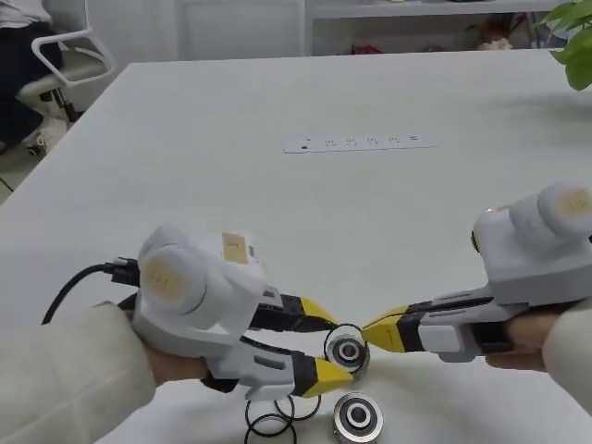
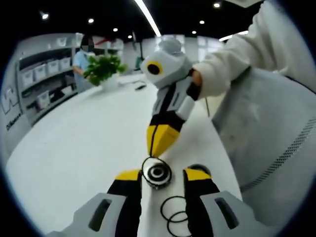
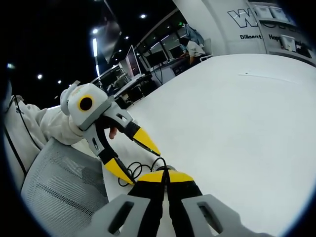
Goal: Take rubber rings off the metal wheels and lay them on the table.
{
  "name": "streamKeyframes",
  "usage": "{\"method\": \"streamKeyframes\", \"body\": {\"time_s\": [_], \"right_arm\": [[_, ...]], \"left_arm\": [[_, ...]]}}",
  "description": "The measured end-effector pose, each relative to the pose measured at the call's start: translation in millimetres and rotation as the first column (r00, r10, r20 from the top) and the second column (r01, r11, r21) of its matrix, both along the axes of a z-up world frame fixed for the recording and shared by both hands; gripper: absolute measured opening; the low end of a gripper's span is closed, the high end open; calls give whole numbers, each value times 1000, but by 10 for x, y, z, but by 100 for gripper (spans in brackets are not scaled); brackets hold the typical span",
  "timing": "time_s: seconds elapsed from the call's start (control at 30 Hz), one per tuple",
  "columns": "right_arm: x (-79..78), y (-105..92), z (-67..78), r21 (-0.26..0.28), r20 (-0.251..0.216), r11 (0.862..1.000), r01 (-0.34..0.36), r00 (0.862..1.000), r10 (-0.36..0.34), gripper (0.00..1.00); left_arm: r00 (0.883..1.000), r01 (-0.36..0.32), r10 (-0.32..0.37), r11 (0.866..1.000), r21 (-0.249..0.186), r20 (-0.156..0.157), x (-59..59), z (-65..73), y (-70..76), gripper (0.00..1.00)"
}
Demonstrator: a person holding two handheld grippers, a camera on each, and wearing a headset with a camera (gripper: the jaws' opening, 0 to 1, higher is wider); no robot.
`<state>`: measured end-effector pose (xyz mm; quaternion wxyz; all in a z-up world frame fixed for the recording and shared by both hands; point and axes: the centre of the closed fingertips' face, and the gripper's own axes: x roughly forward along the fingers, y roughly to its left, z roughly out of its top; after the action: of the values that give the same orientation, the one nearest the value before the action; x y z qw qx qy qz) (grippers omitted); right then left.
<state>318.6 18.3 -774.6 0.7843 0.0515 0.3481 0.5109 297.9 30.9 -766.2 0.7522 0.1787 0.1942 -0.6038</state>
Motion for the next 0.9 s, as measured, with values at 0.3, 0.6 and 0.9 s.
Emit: {"method": "streamKeyframes", "body": {"time_s": [0.3,0.6,0.9], "right_arm": [[48,-47,114,28,7,999,32,999,-32,0],[37,-7,210,37,17,999,19,1000,-19,0],[-10,86,288,40,25,999,-17,1000,16,0]], "left_arm": [[997,-74,75,996,-42,35,56,311,321,43],[990,-126,128,991,-38,58,-20,433,628,51],[984,-169,170,985,-18,59,-190,457,946,63]]}}
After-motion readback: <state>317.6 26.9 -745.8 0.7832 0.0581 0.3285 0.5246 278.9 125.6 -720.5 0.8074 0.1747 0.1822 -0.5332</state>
